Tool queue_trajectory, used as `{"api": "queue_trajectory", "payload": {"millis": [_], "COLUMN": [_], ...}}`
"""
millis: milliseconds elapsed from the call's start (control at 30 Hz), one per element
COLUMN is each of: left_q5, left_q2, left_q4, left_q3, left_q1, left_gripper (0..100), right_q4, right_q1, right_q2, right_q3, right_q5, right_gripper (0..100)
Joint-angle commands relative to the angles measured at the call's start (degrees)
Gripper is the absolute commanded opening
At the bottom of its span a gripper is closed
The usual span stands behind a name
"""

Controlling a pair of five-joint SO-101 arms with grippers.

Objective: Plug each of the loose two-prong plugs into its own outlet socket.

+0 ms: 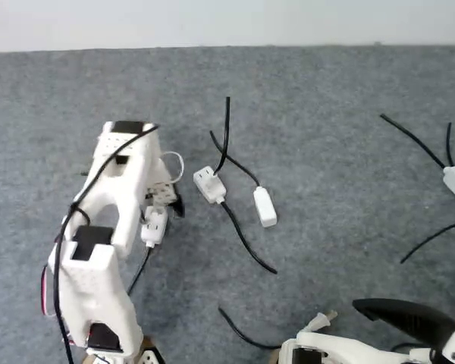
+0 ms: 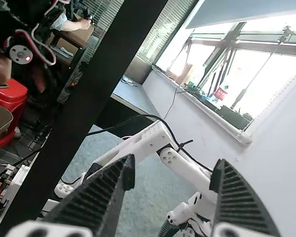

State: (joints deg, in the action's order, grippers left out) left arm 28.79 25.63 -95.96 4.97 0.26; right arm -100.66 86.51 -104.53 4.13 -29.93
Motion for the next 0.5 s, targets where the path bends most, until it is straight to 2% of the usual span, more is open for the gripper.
{"api": "queue_trajectory", "payload": {"millis": [0, 267, 467], "left_q5": [1.3, 1.1, -6.5], "left_q2": [-1.0, -3.6, -24.3], "left_q4": [-4.7, -4.7, -4.7], "left_q3": [12.2, 18.9, 19.1], "left_q1": [-0.7, -0.4, 1.3], "left_gripper": [72, 74, 74], "right_q4": [-2.4, -1.7, 1.6], "right_q1": [-0.3, -0.3, -0.5], "right_q2": [1.6, 1.6, 1.6], "right_q3": [0.3, 6.6, 11.2], "right_q5": [-0.6, -0.7, -1.8], "right_gripper": [25.1, 25.1, 25.1]}}
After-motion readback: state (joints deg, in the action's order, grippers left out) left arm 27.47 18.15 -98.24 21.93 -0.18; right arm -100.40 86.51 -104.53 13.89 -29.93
